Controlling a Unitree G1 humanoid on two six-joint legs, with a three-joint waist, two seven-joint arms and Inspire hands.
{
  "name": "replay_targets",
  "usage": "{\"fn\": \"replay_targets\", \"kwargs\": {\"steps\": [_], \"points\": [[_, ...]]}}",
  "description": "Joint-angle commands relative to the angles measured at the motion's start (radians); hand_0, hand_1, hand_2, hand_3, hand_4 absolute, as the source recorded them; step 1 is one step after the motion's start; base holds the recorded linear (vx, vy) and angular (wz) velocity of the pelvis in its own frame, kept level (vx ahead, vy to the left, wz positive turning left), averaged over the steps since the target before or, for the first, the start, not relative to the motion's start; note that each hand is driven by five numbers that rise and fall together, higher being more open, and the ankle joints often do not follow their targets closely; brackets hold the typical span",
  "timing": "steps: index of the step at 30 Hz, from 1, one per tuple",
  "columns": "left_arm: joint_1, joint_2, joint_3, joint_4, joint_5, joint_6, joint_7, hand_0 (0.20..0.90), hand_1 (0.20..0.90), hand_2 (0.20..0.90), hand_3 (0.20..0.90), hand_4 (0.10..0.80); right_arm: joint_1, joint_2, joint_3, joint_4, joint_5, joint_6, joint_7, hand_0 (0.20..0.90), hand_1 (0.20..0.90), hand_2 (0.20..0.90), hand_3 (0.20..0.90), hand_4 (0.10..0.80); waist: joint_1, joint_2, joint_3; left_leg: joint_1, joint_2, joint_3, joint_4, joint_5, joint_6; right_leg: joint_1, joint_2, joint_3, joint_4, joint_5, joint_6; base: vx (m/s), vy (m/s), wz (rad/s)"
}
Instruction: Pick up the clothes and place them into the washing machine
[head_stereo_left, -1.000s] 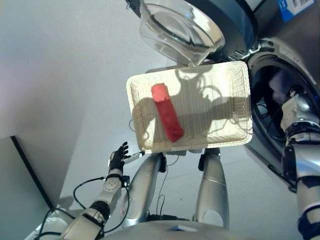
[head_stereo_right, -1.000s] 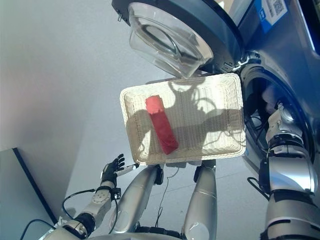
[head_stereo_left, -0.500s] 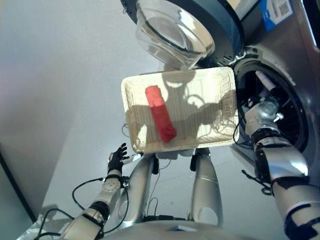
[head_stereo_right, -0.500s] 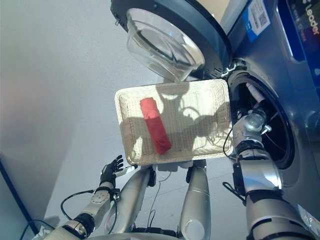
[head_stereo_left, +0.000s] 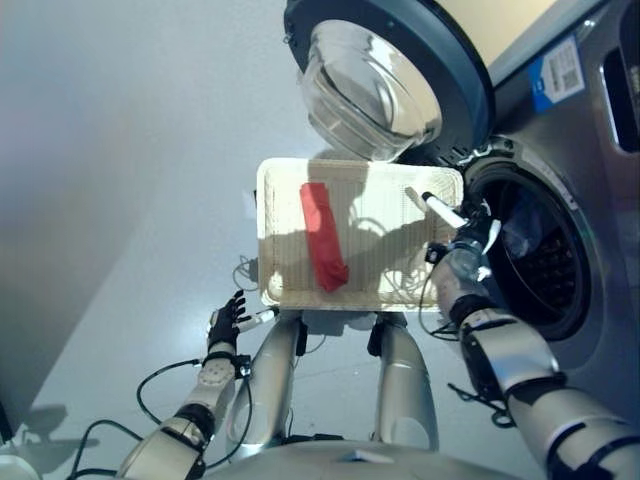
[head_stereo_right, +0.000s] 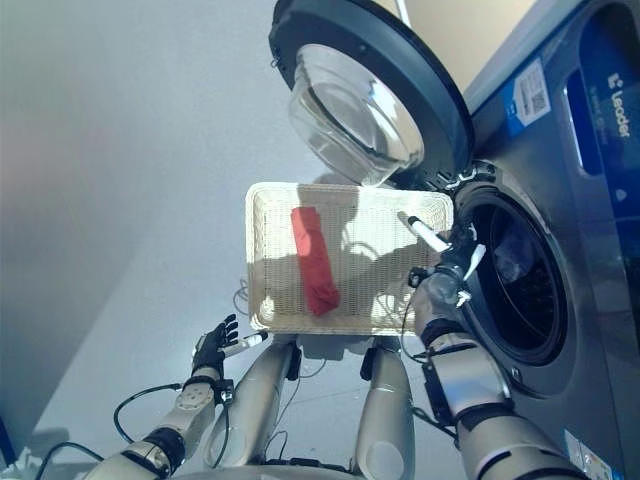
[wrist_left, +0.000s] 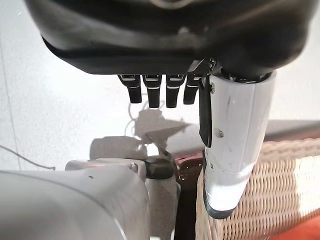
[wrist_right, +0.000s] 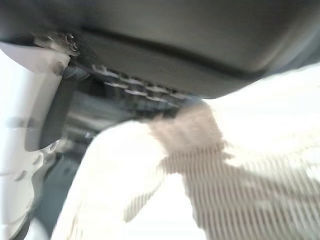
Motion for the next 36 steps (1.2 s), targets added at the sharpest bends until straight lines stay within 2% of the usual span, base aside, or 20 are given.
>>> {"fn": "replay_targets", "kwargs": {"steps": [1,9,13,27,31,32,33,36], "points": [[0.011,0.042,0.033,0.080,0.020,-0.008,0.035,0.900,0.900,0.900,0.900,0.800,0.057,-0.010,0.021,-0.066,-0.018,-0.037,0.007,0.900,0.900,0.900,0.900,0.800,0.034,-0.040,-0.021,-0.050,0.015,0.015,0.057,-0.023,-0.103,0.051,-0.006,-0.003,-0.028,-0.021,0.002,0.019,-0.066,0.14],[0.009,0.061,0.057,0.095,0.052,0.000,0.042,0.900,0.900,0.900,0.900,0.800,0.165,0.059,0.090,-0.101,-0.092,-0.025,0.031,0.900,0.900,0.900,0.900,0.800,0.060,-0.093,-0.025,-0.024,0.015,-0.013,0.061,-0.024,-0.106,0.106,0.002,-0.048,-0.035,-0.028,0.004,0.025,-0.041,0.17],[0.005,0.072,0.062,0.094,0.055,-0.001,0.046,0.900,0.900,0.900,0.900,0.800,0.197,0.076,0.122,-0.094,-0.140,-0.011,0.037,0.900,0.900,0.900,0.900,0.800,0.074,-0.107,-0.027,-0.021,0.012,-0.028,0.065,-0.023,-0.107,0.119,-0.001,-0.068,-0.034,-0.033,0.004,0.034,-0.033,0.12],[-0.011,0.118,0.071,0.073,0.076,-0.011,0.089,0.900,0.900,0.900,0.900,0.800,0.181,0.112,0.246,-0.092,-0.328,0.018,-0.012,0.900,0.900,0.900,0.900,0.800,0.155,-0.132,-0.003,-0.053,-0.009,-0.088,0.069,-0.009,-0.113,0.118,-0.009,-0.131,0.000,-0.061,0.004,0.022,-0.018,0.18],[-0.014,0.128,0.075,0.062,0.077,-0.013,0.103,0.900,0.900,0.900,0.900,0.800,0.166,0.120,0.249,-0.076,-0.346,0.024,-0.029,0.900,0.900,0.900,0.900,0.800,0.174,-0.132,0.008,-0.065,-0.016,-0.104,0.076,-0.009,-0.114,0.116,-0.013,-0.146,0.014,-0.073,0.002,0.025,-0.009,0.18],[-0.016,0.133,0.074,0.051,0.072,-0.018,0.111,0.900,0.900,0.900,0.900,0.800,0.157,0.124,0.256,-0.063,-0.370,0.032,-0.043,0.900,0.900,0.900,0.900,0.800,0.190,-0.127,0.014,-0.074,-0.021,-0.116,0.082,-0.008,-0.114,0.112,-0.018,-0.158,0.032,-0.081,0.002,0.122,-0.071,0.27],[-0.018,0.136,0.066,0.043,0.077,-0.020,0.116,0.900,0.900,0.900,0.900,0.800,0.144,0.120,0.264,-0.036,-0.397,0.048,-0.055,0.900,0.900,0.900,0.900,0.800,0.195,-0.129,0.012,-0.067,-0.023,-0.122,0.085,-0.041,-0.118,0.117,-0.018,-0.157,0.047,-0.116,0.007,0.133,-0.077,0.27],[-0.025,0.144,0.059,0.024,0.080,-0.023,0.126,0.900,0.900,0.900,0.900,0.800,0.111,0.128,0.278,0.001,-0.459,0.070,-0.080,0.900,0.900,0.900,0.900,0.800,0.214,-0.121,0.021,-0.090,-0.039,-0.132,0.116,-0.051,-0.116,0.105,-0.024,-0.167,0.086,-0.141,0.004,0.050,-0.001,0.32]]}}
